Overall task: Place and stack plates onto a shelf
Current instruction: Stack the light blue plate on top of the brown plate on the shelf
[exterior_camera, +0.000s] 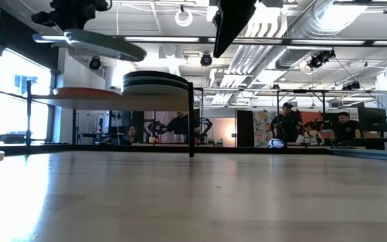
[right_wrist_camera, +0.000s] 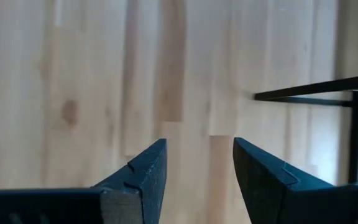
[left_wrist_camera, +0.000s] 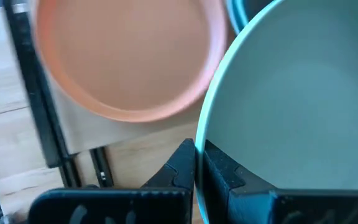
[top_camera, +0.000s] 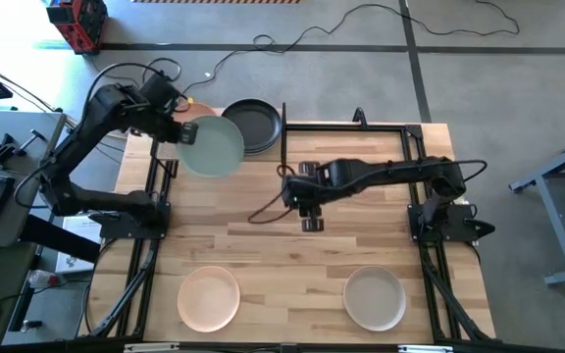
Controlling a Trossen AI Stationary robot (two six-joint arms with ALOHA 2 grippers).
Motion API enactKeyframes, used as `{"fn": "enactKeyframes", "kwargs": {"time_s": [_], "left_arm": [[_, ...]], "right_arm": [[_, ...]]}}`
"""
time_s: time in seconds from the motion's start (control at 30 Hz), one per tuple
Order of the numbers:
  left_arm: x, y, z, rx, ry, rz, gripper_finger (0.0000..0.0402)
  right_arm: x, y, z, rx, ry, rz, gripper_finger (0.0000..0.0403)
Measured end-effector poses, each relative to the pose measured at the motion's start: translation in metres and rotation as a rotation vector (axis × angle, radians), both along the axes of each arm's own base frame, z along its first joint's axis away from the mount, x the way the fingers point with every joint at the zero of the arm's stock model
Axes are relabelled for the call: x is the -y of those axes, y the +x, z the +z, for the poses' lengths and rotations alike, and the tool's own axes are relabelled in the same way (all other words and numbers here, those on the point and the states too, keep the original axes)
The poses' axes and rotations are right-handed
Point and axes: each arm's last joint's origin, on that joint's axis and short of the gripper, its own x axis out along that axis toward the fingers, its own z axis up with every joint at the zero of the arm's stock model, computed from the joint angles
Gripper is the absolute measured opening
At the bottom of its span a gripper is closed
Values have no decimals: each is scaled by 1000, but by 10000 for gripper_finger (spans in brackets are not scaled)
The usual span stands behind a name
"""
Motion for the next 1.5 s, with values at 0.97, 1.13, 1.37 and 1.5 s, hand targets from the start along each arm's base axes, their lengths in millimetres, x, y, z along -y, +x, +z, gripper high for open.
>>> {"fn": "enactKeyframes", "kwargs": {"time_s": [0.97, 1.13, 1.37, 1.5], "left_arm": [[-34, -56, 0, -53, 44, 624, 3], [-39, -53, -3, -50, 26, 666, 3], [-54, -40, -14, -88, -21, 668, 3], [-62, -34, -20, -114, -45, 665, 3]], "right_arm": [[164, -26, 0, -75, -80, -13, 161], [178, -32, 0, -77, -86, -23, 161], [189, -37, 0, -64, -52, -27, 161], [193, -39, 0, -65, -51, -29, 161]]}}
